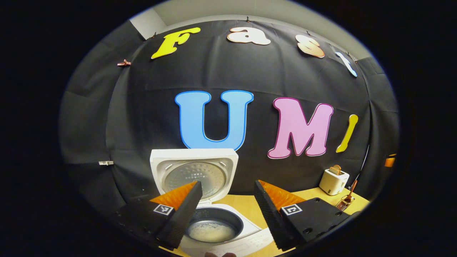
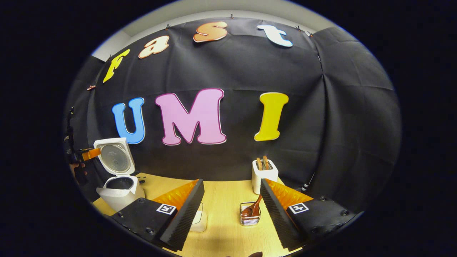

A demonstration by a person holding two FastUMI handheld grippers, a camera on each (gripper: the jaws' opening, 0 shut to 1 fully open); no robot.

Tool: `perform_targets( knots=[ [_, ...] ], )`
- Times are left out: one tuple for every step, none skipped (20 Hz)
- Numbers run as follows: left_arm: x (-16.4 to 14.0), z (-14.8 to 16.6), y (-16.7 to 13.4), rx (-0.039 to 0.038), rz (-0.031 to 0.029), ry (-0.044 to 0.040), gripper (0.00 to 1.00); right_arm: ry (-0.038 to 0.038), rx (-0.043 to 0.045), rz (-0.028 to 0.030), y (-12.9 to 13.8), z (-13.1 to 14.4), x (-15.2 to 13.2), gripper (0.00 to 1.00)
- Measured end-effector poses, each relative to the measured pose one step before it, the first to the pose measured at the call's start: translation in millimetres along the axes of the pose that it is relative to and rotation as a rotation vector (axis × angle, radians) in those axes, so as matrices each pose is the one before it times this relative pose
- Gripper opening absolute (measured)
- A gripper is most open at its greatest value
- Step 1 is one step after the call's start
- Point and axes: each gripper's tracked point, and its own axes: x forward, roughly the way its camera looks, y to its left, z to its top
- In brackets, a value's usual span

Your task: Close the left gripper, press the button to open the rice cooker; take a wooden spoon from the chopstick holder with the right hand, scoop a spoonful of rice and pour it into the rice cooker, then put the wooden spoon back into the chopstick holder.

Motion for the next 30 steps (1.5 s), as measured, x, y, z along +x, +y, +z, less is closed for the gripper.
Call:
perform_targets(
  knots=[
    [-2.50,1.66,-6.76,-0.00351,-0.00502,-0.00363,0.94,0.01721,0.00464,0.00517,-5.64,-10.58,11.42,0.98],
    [-2.46,2.47,-6.54,-0.00712,-0.00263,-0.00061,0.94,0.02244,0.00206,0.00131,-6.31,-10.76,10.98,0.98],
    [-2.07,0.04,-4.82,-0.00942,0.00040,0.00322,0.94,0.02682,0.00317,0.00301,-6.36,-11.87,12.38,0.98],
    [-3.30,1.12,-3.83,-0.00846,0.00567,0.00375,0.94,0.02412,0.00659,0.00359,-6.07,-12.28,12.36,0.98],
    [-2.27,0.14,-2.58,-0.00842,0.00696,0.00361,0.94,0.02154,0.01232,0.00423,-5.89,-10.66,11.74,0.98],
    [-2.62,1.04,-3.84,-0.00775,0.00496,0.00351,0.94,0.02239,0.01190,0.00360,-5.50,-9.96,10.89,0.98],
    [-2.02,-0.96,-2.90,-0.00452,0.00391,0.00471,0.94,0.02544,0.01544,0.00053,-7.17,-11.70,12.76,0.98],
    [-2.24,0.08,-2.43,0.00252,0.00658,0.00530,0.94,0.02408,0.02005,-0.00033,-6.78,-11.18,12.97,0.98],
    [-1.19,-0.92,-0.83,0.00839,0.00878,0.00462,0.94,0.01816,0.01846,-0.00183,-6.12,-6.65,12.20,0.98],
    [-1.82,-0.65,-1.98,0.01005,0.00631,0.00527,0.94,0.01634,0.01522,-0.00579,-7.73,-7.06,13.28,0.97],
    [-1.18,-1.39,-3.13,0.00933,0.00408,0.00777,0.94,0.01701,0.01256,-0.00460,-7.23,-6.61,10.04,0.98],
    [-0.92,-0.38,-2.61,0.00591,0.00262,0.00735,0.94,0.01320,0.01052,-0.00199,-5.98,-4.73,10.00,0.98],
    [-0.40,-2.65,-3.72,0.00532,0.00199,0.00860,0.94,0.01030,0.01023,0.00101,-3.78,-3.28,9.98,0.98],
    [-0.95,-1.40,-2.72,0.00529,0.00280,0.00724,0.94,0.01151,0.01176,0.00141,-4.20,-4.44,11.21,0.98],
    [-0.03,-1.32,-3.58,0.00658,0.00117,0.00652,0.94,0.01250,0.01274,0.00247,-2.44,-5.85,10.80,0.98],
    [-0.48,-0.18,-2.76,0.00742,0.00338,0.00228,0.94,0.01062,0.01111,0.00098,-2.80,-4.78,11.00,0.98],
    [0.31,0.07,-2.97,0.00511,0.00218,0.00193,0.94,0.01467,0.00880,-0.00060,-2.73,-5.41,9.37,0.98],
    [-1.09,1.34,-2.90,0.00414,0.00013,0.00222,0.94,0.01364,0.00948,-0.00180,-2.74,-5.20,10.14,0.97],
    [0.15,-0.11,-1.32,0.00730,0.00365,0.00248,0.94,0.01265,0.00899,-0.00060,-3.11,-5.47,9.34,0.98],
    [-0.22,0.83,-0.19,0.00679,0.00496,0.00302,0.94,0.00986,0.01229,-0.00108,-2.24,-4.12,9.31,0.97],
    [-0.28,-0.71,-0.21,0.00404,0.00525,0.00482,0.94,0.00611,0.01408,0.00166,-0.45,-2.45,8.28,0.97],
    [-1.12,0.48,1.09,-0.00157,0.00926,0.00366,0.94,0.00550,0.01464,-0.00025,-0.68,-1.61,9.50,0.97],
    [-1.16,-1.57,1.56,-0.00613,0.00814,0.00605,0.94,0.00508,0.01658,-0.00315,-1.28,-0.33,9.28,0.97],
    [-0.42,-0.76,2.21,-0.00577,0.01466,0.00669,0.94,0.00276,0.02012,0.00013,-0.81,-0.96,5.71,0.97],
    [-0.99,-2.63,3.26,-0.00432,0.01376,0.00642,0.94,0.00372,0.02181,-0.00057,-1.53,0.27,8.35,0.97],
    [-3.03,-1.63,3.34,-0.00404,0.01336,0.00820,0.94,0.00153,0.02015,0.00207,-0.75,-0.27,7.37,0.96],
    [-2.83,-2.29,4.25,-0.00162,0.01467,0.00615,0.94,-0.00060,0.01645,0.00084,0.86,0.63,6.43,0.96],
    [-3.22,-0.94,3.89,0.00063,0.01247,0.00550,0.94,-0.00146,0.01516,-0.00079,0.10,-1.03,9.95,0.78],
    [-3.48,-2.81,5.10,0.00378,0.01454,0.00448,0.94,0.00233,0.01150,0.00485,1.41,0.53,1.35,0.61],
    [-2.62,-1.79,4.77,0.00391,0.01432,0.00621,0.94,0.00026,0.00101,-0.00890,-1.02,-0.40,4.40,0.74]
  ],
)
